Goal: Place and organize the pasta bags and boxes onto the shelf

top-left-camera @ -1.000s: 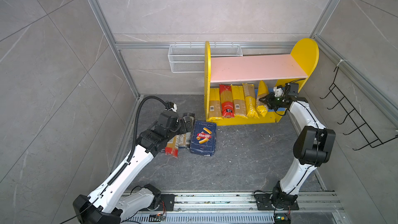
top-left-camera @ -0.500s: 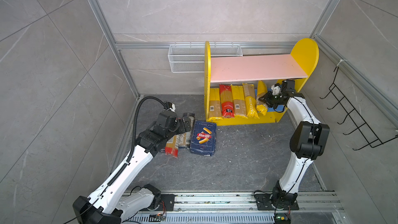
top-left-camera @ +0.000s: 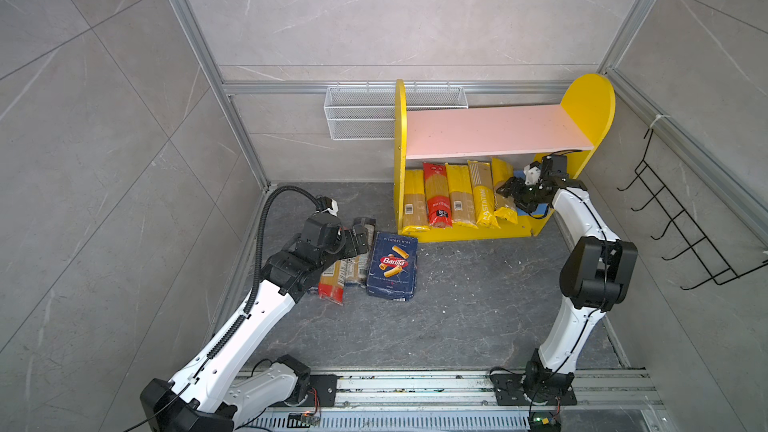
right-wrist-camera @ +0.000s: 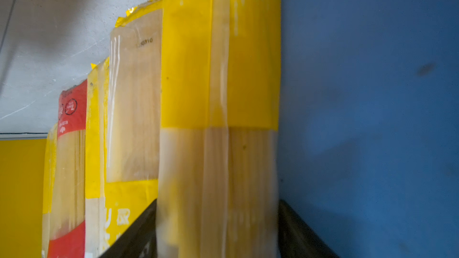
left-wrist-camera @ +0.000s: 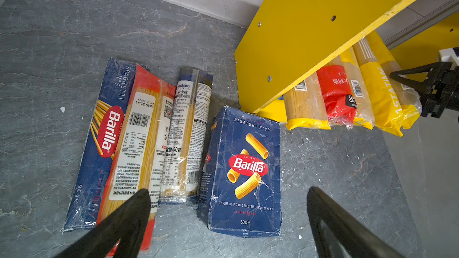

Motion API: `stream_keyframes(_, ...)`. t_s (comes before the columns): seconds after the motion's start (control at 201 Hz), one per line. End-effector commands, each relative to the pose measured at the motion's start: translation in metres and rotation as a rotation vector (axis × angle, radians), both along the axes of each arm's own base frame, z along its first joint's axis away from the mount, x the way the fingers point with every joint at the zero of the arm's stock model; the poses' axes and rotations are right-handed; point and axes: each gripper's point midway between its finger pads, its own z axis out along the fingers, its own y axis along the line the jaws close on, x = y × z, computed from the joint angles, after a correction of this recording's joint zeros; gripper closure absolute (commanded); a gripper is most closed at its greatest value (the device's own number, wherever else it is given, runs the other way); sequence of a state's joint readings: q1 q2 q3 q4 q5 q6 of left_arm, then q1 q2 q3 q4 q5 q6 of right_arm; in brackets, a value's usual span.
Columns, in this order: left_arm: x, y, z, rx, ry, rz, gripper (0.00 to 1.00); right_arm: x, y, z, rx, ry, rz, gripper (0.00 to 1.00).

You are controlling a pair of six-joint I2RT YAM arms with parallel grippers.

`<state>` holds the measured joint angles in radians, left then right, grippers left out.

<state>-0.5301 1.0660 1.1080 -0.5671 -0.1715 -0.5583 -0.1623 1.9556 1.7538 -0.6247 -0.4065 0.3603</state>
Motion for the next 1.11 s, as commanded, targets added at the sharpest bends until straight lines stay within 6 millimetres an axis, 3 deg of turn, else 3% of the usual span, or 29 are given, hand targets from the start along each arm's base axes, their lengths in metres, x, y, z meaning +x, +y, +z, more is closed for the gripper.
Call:
stream_keyframes(0.0, -0.003, 0.001, 0.016, -0.029, -0.050, -0.013, 0.00, -0.013, 0.000, 0.023, -0.065, -0.045, 0.004, 0.27)
stream_keyframes(0.508, -0.025, 0.014, 0.024, -0.054, -0.066, -0.005, 0.00, -0.049, 0.008, 0.004, -0.146, 0.016, -0.004, 0.28)
stream_keyframes(1.105, -0.034, 0.023, 0.029, -0.056, -0.079, 0.017, 0.00, -0.046, -0.039, -0.013, -0.378, 0.109, -0.154, 0.34)
